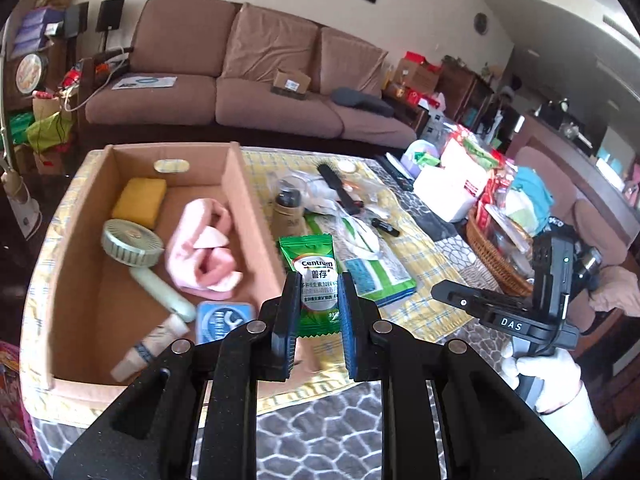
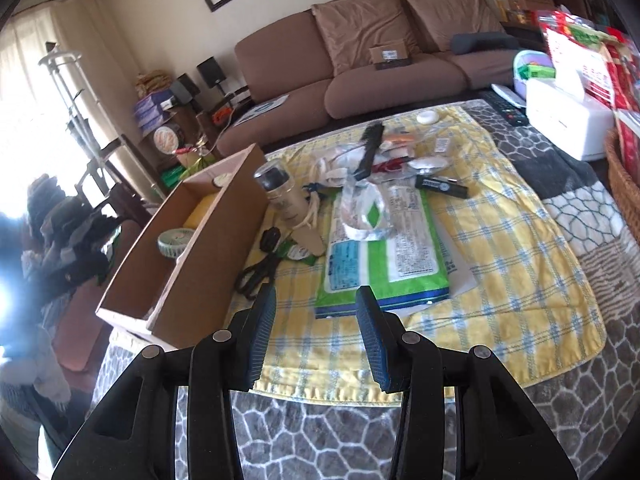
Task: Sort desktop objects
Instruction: 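Carry the Centrum packet into the box with the left gripper while the right gripper grasps a second packet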
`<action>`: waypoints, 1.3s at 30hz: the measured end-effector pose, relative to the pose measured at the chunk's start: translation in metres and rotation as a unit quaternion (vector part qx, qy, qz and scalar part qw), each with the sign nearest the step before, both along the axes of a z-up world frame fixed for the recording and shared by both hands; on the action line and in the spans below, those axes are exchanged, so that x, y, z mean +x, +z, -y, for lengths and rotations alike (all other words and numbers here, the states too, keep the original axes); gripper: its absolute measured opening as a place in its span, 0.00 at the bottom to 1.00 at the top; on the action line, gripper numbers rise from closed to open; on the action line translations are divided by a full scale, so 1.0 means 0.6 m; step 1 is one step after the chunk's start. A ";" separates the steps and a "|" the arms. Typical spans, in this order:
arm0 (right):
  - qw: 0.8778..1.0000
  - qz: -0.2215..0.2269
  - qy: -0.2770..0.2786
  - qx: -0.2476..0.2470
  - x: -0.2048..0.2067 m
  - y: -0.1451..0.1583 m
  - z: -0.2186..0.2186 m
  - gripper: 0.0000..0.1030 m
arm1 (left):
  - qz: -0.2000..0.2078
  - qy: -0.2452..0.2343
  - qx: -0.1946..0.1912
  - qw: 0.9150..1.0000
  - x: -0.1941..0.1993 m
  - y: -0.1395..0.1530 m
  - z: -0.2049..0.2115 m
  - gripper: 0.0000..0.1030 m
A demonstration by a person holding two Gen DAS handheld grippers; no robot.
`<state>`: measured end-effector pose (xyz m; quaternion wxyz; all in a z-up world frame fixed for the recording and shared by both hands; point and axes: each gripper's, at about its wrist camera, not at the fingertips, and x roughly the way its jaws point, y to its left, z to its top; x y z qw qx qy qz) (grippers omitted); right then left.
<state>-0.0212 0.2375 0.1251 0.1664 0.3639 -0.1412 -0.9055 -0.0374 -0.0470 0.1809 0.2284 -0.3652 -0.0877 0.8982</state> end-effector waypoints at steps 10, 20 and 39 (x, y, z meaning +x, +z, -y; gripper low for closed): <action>0.969 0.028 0.181 0.163 -0.174 -0.057 0.188 0.42 | 0.011 0.024 0.012 1.000 -0.042 -0.009 0.135 0.17; 0.892 0.070 0.331 0.301 -0.278 -0.144 0.248 0.42 | 0.025 0.010 0.033 0.999 -0.072 -0.056 0.183 0.17; 0.860 0.098 0.364 0.343 -0.292 -0.145 0.233 0.14 | 0.041 0.000 0.034 0.999 -0.081 -0.070 0.177 0.17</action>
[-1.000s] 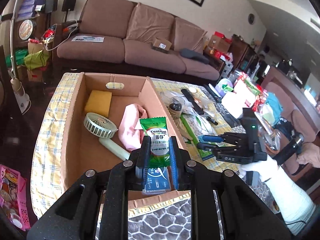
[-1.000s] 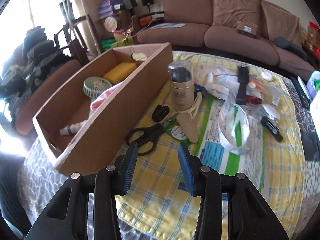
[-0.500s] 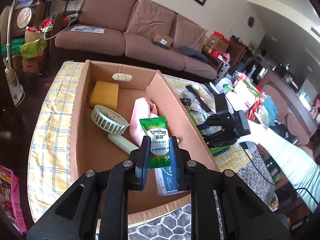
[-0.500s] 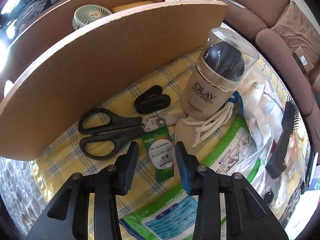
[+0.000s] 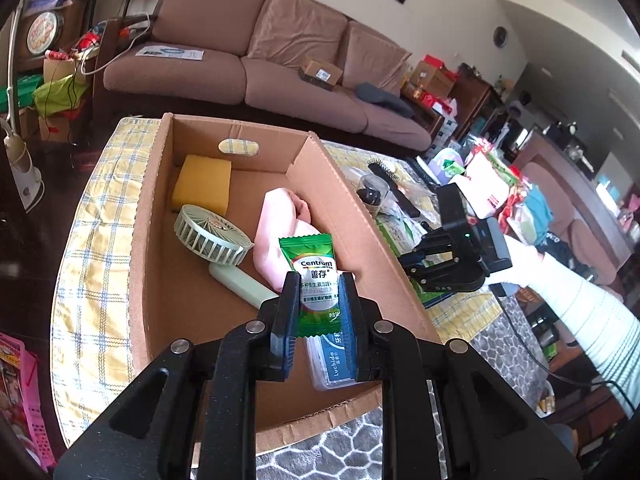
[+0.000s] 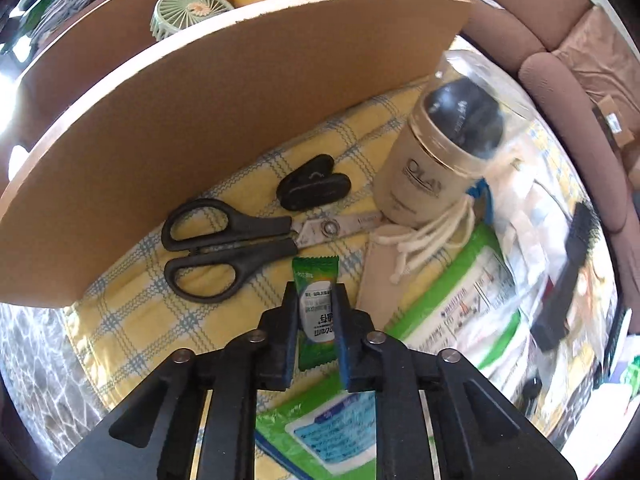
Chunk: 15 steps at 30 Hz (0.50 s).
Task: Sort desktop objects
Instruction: 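Carry the Centrum packet into the box with the left gripper while the right gripper grasps a second packet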
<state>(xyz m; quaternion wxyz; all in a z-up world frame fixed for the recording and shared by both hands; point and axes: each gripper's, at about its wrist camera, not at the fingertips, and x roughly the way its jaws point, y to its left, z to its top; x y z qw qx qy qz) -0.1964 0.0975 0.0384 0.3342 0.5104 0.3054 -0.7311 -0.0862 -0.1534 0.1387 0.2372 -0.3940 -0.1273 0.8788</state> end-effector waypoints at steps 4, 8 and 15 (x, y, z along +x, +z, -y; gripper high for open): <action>0.998 -0.025 -0.028 -0.049 0.040 0.046 -0.026 0.14 | 0.012 -0.008 -0.013 1.000 -0.009 0.000 0.007 0.17; 0.990 -0.048 -0.046 -0.127 0.088 0.125 -0.026 0.14 | 0.025 -0.012 -0.050 0.998 -0.020 -0.007 0.012 0.17; 0.963 -0.012 -0.049 -0.266 0.109 0.225 0.148 0.14 | 0.033 0.010 -0.100 0.994 -0.033 -0.018 0.022 0.21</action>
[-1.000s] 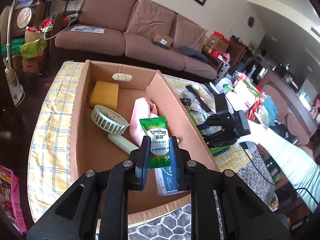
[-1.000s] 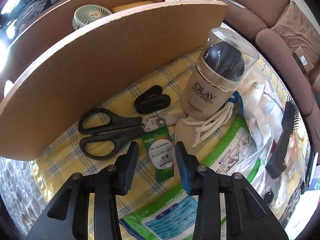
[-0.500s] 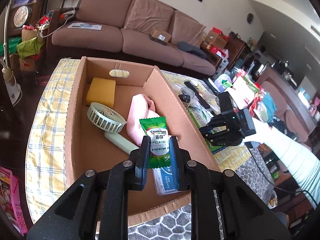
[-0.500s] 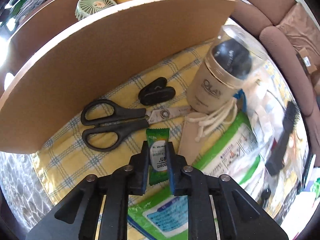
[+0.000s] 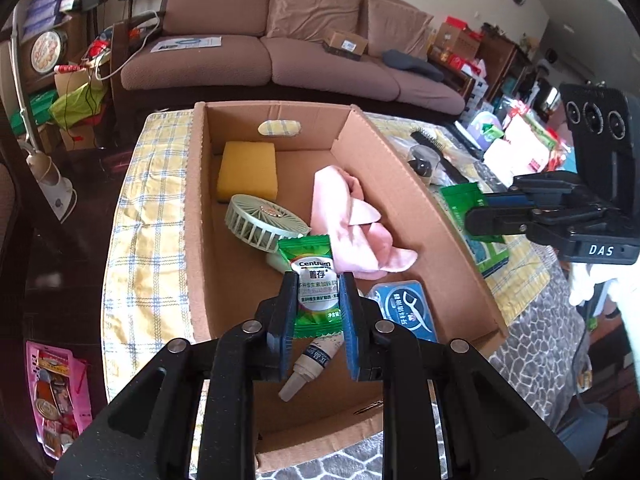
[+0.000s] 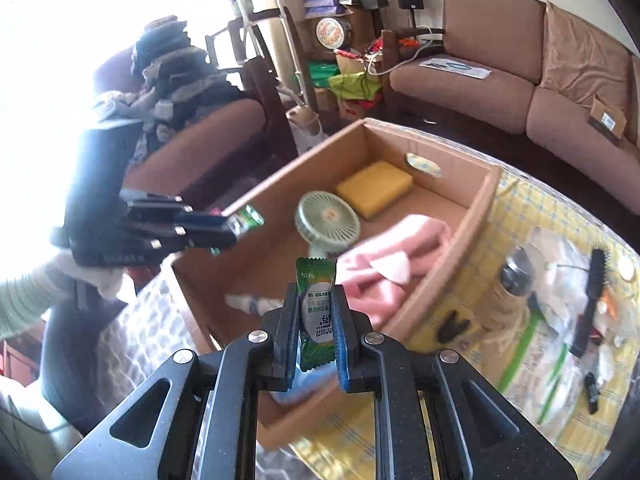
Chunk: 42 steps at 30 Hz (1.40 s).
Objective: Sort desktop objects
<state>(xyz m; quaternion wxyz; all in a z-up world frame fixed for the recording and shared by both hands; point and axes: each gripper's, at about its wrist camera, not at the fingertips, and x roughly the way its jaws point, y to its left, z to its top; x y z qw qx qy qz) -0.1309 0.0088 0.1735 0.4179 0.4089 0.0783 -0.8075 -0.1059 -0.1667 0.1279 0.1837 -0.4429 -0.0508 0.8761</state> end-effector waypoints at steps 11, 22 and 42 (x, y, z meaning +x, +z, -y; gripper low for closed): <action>0.993 0.106 -0.058 0.005 -0.027 -0.070 0.157 0.26 | -0.034 0.040 0.046 0.998 0.054 0.073 0.084 0.46; 0.992 0.052 -0.111 -0.011 0.037 0.007 0.088 0.54 | -0.052 0.030 0.060 0.996 0.099 0.100 0.076 1.00; 0.956 -0.064 -0.282 0.038 0.205 0.031 -0.122 1.00 | -0.075 0.007 -0.017 0.997 0.171 0.091 -0.102 1.00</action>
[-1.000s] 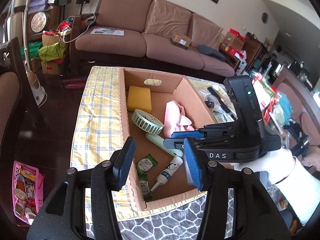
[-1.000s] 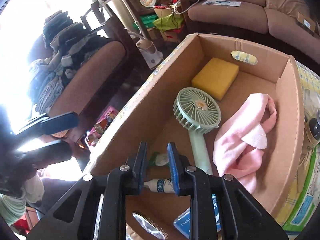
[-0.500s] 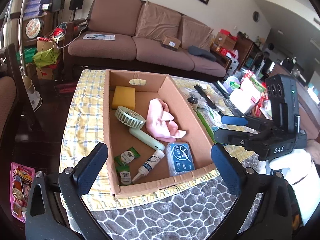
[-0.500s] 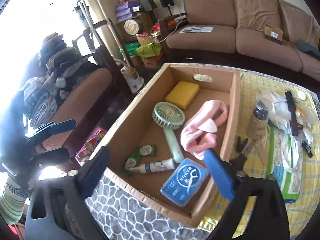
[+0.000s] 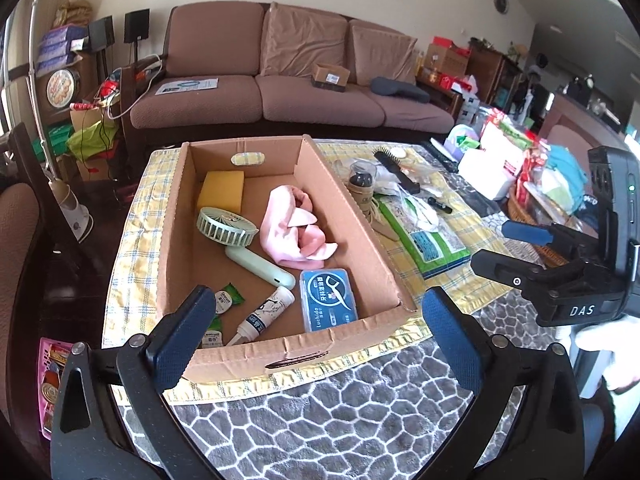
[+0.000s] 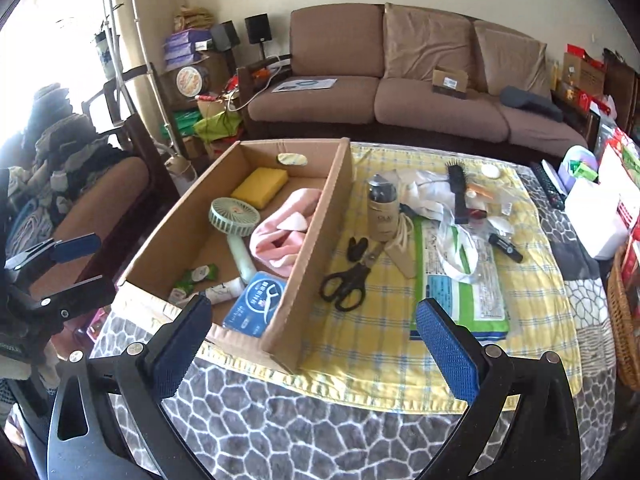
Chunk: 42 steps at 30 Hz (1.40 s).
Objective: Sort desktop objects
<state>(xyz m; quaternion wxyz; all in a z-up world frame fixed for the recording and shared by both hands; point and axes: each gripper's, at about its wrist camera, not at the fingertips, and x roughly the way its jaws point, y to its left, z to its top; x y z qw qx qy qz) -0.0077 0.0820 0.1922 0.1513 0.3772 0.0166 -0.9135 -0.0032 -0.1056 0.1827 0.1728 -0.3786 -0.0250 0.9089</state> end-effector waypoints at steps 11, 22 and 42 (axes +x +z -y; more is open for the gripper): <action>1.000 -0.008 -0.019 -0.010 0.033 -0.008 -0.066 1.00 | 0.010 -0.029 -0.003 1.000 0.003 -0.004 -0.061 1.00; 0.993 -0.004 -0.100 -0.060 0.033 -0.085 -0.213 1.00 | -0.004 -0.083 -0.031 0.996 -0.080 -0.004 -0.149 1.00; 0.994 -0.012 -0.056 -0.092 -0.046 -0.105 -0.242 1.00 | 0.058 -0.131 -0.136 0.980 -0.446 -0.115 -0.344 0.89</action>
